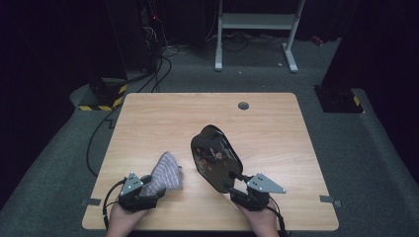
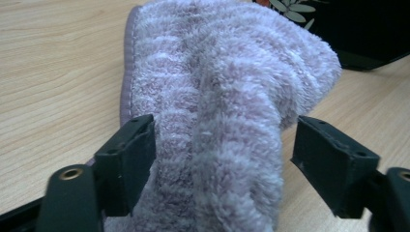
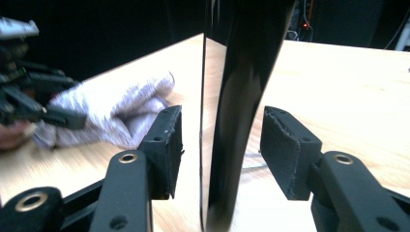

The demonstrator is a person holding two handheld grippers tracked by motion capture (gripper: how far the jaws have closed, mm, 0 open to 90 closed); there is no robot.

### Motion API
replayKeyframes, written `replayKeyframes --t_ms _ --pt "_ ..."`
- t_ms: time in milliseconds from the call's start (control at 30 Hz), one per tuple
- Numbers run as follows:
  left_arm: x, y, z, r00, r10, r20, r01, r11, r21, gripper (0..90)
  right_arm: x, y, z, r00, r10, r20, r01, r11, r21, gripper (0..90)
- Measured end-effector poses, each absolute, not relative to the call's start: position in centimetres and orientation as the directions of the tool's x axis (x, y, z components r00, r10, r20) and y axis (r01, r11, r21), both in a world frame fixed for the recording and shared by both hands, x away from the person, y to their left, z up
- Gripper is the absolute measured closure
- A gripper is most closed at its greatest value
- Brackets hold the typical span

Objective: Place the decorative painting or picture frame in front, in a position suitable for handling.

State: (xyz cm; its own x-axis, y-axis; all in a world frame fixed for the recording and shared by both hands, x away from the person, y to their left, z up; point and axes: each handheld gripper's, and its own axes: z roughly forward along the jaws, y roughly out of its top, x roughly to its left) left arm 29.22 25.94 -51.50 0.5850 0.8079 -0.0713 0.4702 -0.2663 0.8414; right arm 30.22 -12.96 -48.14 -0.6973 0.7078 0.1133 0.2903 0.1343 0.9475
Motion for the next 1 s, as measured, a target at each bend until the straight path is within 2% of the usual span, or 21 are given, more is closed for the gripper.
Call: replayKeyframes --t_ms 133,267,400,633,800,900,1000 --pt "29.2 25.8 -51.5 0.587 0.809 -0.043 0.469 -0.296 0.832 28.1 29.9 -13.0 -49.2 -0.692 0.716 0.090 0.294 0.166 0.941 45.1" --pt "29.5 25.5 -51.7 0.588 0.808 -0.021 0.506 -0.348 0.789 32.0 29.9 -12.8 -50.1 -0.703 0.707 0.076 0.310 0.208 0.927 44.7" --pt "29.7 25.3 -52.0 0.590 0.807 0.002 0.498 -0.366 0.786 30.5 30.1 -13.0 -50.1 -0.712 0.698 0.072 0.301 0.211 0.930 44.6" --pt "30.0 25.7 -50.0 0.605 0.795 0.040 0.445 -0.379 0.811 27.9 30.5 -13.7 -50.1 -0.700 0.707 0.100 0.316 0.182 0.931 45.4" --pt "31.6 25.6 -50.8 0.608 0.794 -0.025 0.513 -0.368 0.775 21.7 30.6 -13.4 -50.3 -0.707 0.700 0.107 0.326 0.188 0.927 45.7" --pt "32.4 25.6 -51.8 0.603 0.794 -0.074 0.571 -0.365 0.736 27.2 30.5 -13.2 -50.4 -0.710 0.696 0.105 0.326 0.193 0.926 45.7" --pt "32.4 25.9 -52.2 0.601 0.793 -0.103 0.587 -0.350 0.730 37.4 30.5 -13.1 -50.4 -0.714 0.692 0.106 0.326 0.195 0.925 45.6"
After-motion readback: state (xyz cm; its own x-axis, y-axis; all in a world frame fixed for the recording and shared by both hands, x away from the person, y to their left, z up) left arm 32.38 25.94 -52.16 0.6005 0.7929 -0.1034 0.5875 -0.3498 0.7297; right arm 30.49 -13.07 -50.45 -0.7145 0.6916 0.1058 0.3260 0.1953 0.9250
